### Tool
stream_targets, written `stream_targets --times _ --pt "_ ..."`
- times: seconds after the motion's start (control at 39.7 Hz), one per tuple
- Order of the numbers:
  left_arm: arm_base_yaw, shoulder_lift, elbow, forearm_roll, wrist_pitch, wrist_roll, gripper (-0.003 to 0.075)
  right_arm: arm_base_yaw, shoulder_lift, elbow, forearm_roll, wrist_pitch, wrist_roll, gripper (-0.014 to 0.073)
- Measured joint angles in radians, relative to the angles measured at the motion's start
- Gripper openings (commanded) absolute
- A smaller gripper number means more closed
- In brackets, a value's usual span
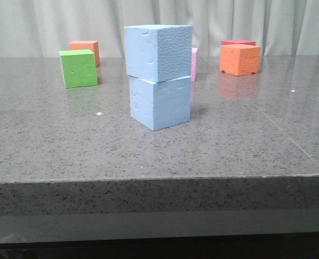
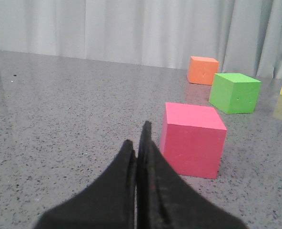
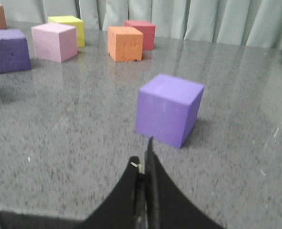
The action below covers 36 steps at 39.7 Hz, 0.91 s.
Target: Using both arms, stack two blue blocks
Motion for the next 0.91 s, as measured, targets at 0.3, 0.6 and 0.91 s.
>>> stream_targets --times 0.3,0.6,0.91 --pt "0.000 0.000 0.000 0.000 0.000 0.000 -0.0020 -0.002 -0.085 0.057 0.013 0.067 -0.002 -0.0038" --pt "0.000 0.000 0.000 0.000 0.000 0.000 -0.0020 -0.002 -0.085 0.057 0.014 0.074 -0.003 -0.0038" --pt "0.000 0.000 0.000 0.000 0.000 0.000 -0.0020 -0.002 -0.085 0.057 0.014 0.074 -0.003 -0.0038"
